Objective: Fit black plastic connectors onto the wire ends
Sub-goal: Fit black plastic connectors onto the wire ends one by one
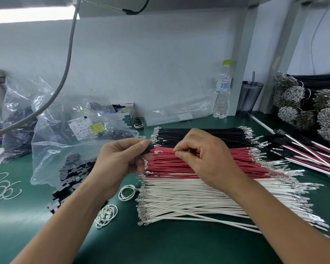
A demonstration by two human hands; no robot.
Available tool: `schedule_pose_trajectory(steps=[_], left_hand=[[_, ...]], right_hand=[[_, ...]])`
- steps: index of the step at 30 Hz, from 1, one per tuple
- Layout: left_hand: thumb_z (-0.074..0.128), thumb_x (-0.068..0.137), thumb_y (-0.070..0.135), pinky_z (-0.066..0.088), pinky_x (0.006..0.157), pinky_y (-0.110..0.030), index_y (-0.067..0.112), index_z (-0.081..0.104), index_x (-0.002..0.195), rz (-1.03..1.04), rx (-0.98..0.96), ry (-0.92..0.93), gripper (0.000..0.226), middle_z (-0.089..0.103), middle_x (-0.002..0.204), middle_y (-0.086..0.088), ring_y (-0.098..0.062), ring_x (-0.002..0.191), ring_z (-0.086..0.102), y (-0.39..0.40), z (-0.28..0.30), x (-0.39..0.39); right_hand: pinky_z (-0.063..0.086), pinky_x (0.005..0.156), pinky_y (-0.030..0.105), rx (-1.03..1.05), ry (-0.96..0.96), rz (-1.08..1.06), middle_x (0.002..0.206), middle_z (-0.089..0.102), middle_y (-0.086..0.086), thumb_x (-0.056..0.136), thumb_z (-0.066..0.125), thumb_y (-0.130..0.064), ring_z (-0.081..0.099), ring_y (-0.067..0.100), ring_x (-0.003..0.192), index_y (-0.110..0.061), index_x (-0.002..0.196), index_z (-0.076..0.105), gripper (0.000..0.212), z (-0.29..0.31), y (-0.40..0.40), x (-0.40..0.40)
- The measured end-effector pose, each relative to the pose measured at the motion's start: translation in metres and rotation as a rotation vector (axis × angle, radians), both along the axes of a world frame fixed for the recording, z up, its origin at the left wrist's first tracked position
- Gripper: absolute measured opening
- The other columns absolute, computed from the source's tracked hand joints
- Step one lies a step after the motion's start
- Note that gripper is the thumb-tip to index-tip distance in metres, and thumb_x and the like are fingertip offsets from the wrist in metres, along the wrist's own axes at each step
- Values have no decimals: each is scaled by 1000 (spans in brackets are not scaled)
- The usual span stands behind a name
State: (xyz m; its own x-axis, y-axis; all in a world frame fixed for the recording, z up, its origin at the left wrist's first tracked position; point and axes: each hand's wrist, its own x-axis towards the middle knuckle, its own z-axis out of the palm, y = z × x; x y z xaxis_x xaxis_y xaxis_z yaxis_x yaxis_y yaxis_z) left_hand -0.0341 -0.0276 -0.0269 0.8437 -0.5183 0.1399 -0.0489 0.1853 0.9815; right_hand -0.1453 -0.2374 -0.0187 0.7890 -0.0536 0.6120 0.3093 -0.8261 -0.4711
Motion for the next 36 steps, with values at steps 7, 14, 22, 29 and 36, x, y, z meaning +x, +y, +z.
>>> schedule_pose_trajectory(steps=[7,14,22,29,36], left_hand=[[77,78,28,46,46,-22,3,79,101,-112,-13,45,34,72,76,-18,-19,49,54,-1,0,-4],[74,83,23,47,46,-22,1,79,101,-133,-25,39,29,71,74,-16,-19,49,54,1,2,-5],[73,83,22,47,46,-22,0,78,101,-161,-40,52,29,69,72,-15,-18,49,54,-2,1,-6],[70,86,20,47,46,-21,1,79,97,-185,-52,82,24,68,70,-16,-17,48,54,-1,2,-8],[69,86,19,47,46,-22,4,80,95,-210,-53,110,21,68,69,-16,-17,47,54,-2,3,-10]], right_hand=[[53,74,40,26,-25,27,89,60,-16,91,73,-23,61,8,83,-27,94,77,7,0,5,-1],[51,73,40,19,-4,7,85,58,-17,94,67,-26,58,7,81,-29,87,69,8,1,6,-4],[50,73,34,-1,10,-33,85,59,-16,95,66,-26,57,5,81,-27,87,70,9,5,6,-5],[49,70,32,-120,18,-63,85,59,-16,92,68,-24,56,5,77,-29,84,71,9,11,6,-9],[50,72,35,-40,33,-31,82,61,-16,90,70,-21,58,7,78,-26,82,72,10,12,5,-10]])
